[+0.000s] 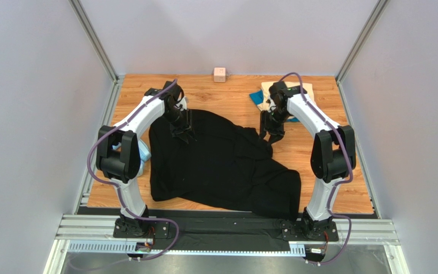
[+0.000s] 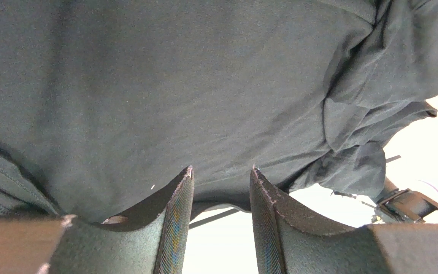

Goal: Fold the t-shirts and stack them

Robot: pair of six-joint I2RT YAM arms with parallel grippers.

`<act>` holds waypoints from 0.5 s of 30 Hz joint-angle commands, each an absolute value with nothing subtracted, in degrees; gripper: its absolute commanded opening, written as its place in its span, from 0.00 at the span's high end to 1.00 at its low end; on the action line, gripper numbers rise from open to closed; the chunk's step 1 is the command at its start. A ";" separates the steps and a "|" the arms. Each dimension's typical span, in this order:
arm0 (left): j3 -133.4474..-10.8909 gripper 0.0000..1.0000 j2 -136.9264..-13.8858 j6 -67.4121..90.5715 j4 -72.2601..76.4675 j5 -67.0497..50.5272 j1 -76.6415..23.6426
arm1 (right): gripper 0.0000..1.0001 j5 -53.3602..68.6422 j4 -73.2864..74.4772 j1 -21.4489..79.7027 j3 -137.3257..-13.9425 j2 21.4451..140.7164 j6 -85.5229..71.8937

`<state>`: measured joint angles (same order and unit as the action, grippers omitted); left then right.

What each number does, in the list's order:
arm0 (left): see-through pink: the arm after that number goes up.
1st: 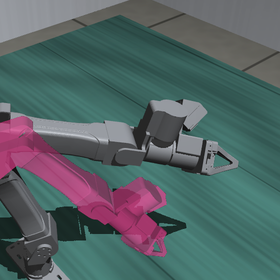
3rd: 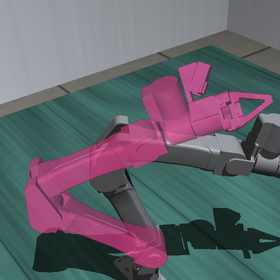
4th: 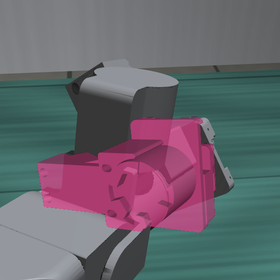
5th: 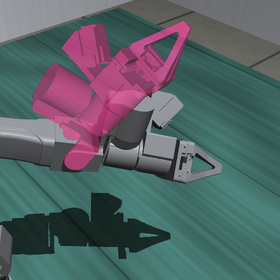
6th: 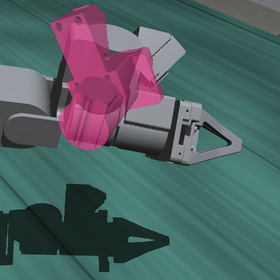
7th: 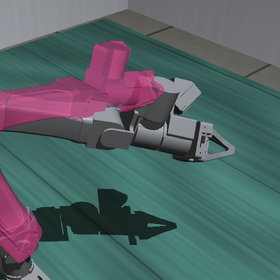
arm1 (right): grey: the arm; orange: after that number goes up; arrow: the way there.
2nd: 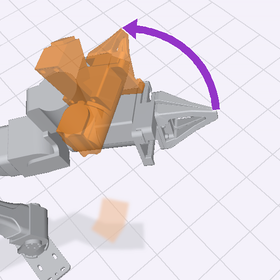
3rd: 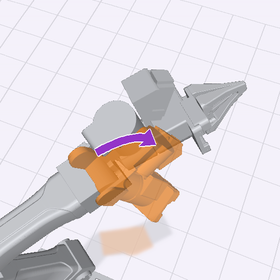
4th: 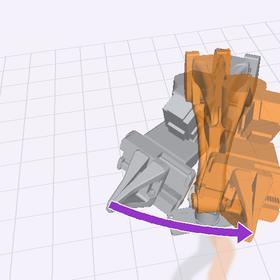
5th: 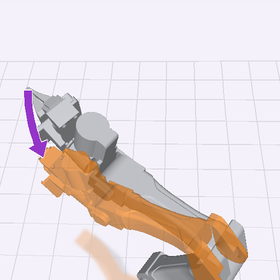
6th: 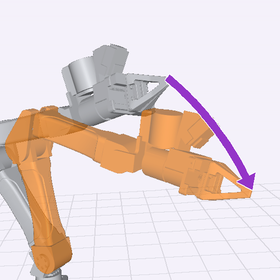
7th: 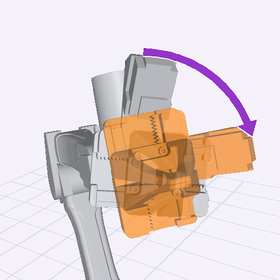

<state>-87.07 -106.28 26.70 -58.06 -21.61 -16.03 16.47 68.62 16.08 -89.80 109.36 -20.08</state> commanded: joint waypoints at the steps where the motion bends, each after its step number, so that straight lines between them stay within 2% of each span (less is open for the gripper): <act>1: -87.72 0.52 -105.65 26.02 -57.83 -22.41 -16.17 | 0.50 11.70 65.58 12.23 -94.13 106.08 -20.48; 8: -85.96 0.52 -104.59 25.66 -57.92 -21.97 -16.17 | 0.48 12.83 59.85 6.42 -93.68 114.24 -19.51; 15: -85.25 0.52 -103.62 25.66 -58.36 -21.53 -16.17 | 0.47 13.62 58.62 4.83 -94.75 120.14 -19.51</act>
<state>-85.56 -106.26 26.61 -58.04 -21.67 -16.03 13.52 60.95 4.62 -93.01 119.09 -20.08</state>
